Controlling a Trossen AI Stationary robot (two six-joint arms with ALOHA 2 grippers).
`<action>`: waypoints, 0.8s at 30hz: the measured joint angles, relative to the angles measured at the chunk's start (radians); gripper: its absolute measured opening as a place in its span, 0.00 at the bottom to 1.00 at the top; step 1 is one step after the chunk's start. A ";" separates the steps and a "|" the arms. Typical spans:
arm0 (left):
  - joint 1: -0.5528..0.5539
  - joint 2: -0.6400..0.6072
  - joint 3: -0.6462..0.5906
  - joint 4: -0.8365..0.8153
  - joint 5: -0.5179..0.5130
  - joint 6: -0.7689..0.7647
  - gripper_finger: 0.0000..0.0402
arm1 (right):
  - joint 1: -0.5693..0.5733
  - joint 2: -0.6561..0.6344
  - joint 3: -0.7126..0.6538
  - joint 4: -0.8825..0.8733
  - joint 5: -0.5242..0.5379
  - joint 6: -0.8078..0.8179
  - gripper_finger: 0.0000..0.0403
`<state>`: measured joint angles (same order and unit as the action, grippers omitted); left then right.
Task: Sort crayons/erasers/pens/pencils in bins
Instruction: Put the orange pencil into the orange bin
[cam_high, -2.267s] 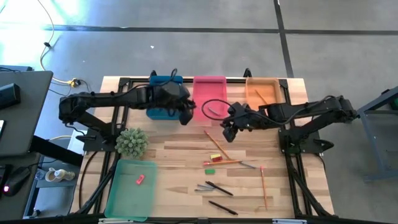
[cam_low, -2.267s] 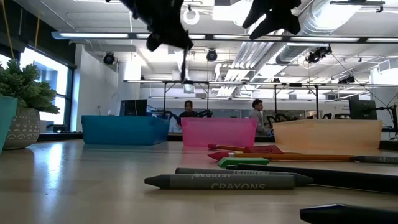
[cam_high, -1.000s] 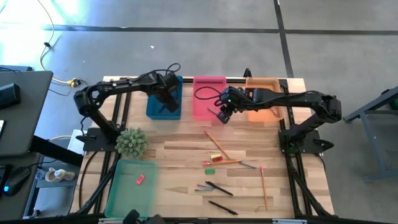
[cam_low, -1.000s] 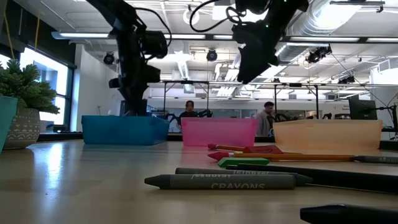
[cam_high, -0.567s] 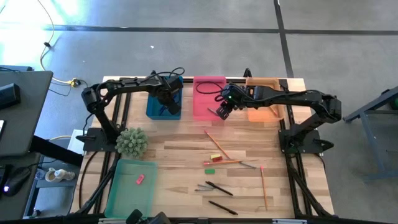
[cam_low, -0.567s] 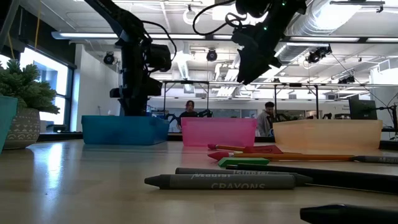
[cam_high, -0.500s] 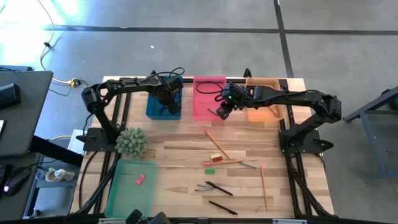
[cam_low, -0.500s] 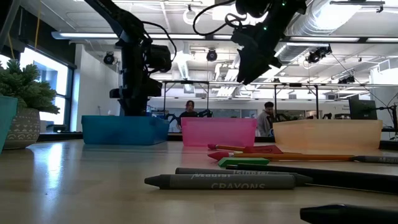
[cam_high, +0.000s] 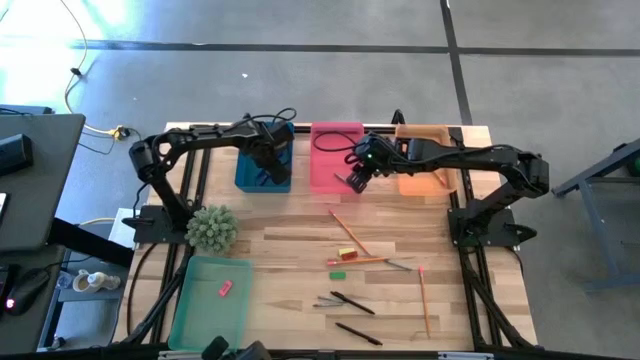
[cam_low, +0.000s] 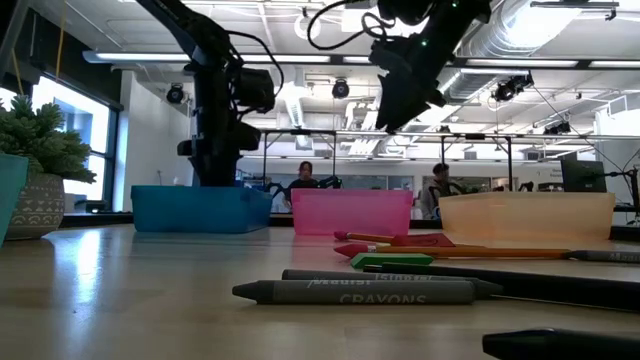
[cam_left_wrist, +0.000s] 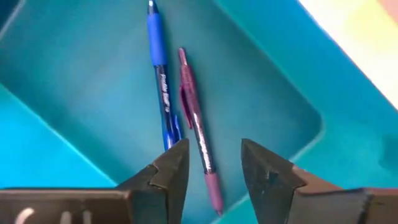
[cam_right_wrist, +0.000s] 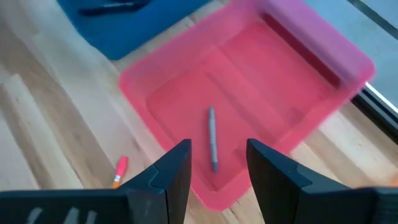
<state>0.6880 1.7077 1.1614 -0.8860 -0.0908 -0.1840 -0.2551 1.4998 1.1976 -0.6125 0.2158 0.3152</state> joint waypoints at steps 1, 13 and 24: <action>0.001 -0.006 0.008 -0.016 0.009 0.004 0.35 | 0.003 0.000 0.000 0.010 -0.005 -0.005 0.36; -0.036 -0.237 0.041 -0.102 0.012 0.014 0.32 | 0.106 0.003 0.000 0.057 -0.037 0.045 0.36; -0.147 -0.453 -0.162 0.049 0.112 -0.067 0.29 | 0.218 0.166 0.197 -0.175 -0.052 0.225 0.36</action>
<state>0.5406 1.2543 0.9994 -0.8368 0.0215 -0.2510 -0.0373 1.6655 1.3942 -0.7873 0.1635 0.5397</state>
